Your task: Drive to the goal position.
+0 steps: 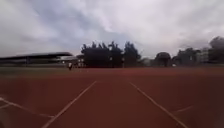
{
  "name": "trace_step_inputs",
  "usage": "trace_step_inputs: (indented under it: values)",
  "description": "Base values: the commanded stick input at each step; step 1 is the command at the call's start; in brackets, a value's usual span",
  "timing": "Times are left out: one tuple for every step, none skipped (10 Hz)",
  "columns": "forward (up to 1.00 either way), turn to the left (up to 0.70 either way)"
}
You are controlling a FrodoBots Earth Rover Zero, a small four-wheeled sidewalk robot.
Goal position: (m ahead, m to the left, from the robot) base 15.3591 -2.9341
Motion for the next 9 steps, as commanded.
trace_step_inputs:
  values:
    - [0.7, -0.18]
    - [0.7, -0.28]
    - [0.7, -0.35]
    - [0.7, -0.35]
    - [0.7, -0.35]
    - [0.7, -0.03]
    - [0.7, -0.01]
    - [0.7, 0.0]
    - [0.7, 0.0]
